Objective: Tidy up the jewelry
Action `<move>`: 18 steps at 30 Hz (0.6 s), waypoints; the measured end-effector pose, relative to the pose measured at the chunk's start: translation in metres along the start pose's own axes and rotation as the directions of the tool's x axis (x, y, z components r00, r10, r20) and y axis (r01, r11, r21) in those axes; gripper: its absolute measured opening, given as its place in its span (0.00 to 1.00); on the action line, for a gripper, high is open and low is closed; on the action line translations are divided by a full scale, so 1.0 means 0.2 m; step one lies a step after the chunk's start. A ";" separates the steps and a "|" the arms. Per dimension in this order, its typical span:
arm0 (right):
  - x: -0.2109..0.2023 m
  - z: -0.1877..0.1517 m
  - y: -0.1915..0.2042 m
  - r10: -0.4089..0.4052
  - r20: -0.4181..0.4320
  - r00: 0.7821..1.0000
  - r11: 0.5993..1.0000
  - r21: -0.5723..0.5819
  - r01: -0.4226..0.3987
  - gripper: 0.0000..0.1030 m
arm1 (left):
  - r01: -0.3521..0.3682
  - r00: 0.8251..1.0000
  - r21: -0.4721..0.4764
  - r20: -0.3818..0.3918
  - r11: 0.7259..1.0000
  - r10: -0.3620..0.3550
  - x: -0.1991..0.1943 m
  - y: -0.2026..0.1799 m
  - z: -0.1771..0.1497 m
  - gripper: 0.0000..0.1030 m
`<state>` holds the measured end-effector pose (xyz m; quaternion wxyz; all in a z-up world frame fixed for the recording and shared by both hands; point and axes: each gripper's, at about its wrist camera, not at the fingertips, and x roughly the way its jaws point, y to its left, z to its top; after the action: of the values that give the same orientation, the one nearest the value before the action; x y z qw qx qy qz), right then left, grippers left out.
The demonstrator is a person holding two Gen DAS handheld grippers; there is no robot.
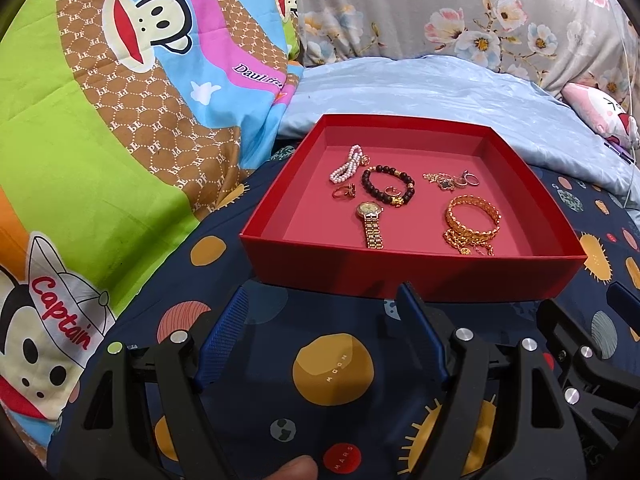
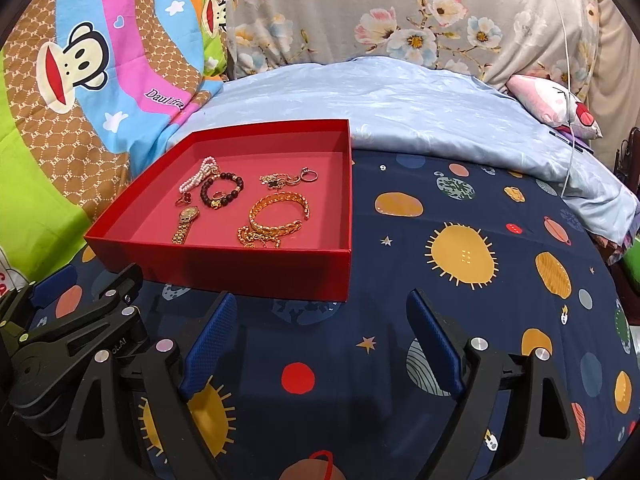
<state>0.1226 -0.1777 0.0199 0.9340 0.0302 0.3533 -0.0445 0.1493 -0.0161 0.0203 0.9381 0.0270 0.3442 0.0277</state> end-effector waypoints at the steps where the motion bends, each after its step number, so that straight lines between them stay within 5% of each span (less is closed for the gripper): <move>1: 0.00 0.00 0.00 0.001 0.000 1.000 1.000 0.000 -0.001 0.83 | -0.001 1.000 0.000 0.001 1.000 0.001 0.00 0.00 0.00 0.72; 18: 0.00 0.00 -0.02 -0.002 -0.001 1.000 1.000 -0.003 0.002 0.83 | -0.008 1.000 0.000 -0.003 1.000 0.008 0.00 0.00 0.00 0.72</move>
<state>0.1223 -0.1811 0.0206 0.9337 0.0285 0.3540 -0.0450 0.1494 -0.0169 0.0194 0.9374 0.0286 0.3456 0.0315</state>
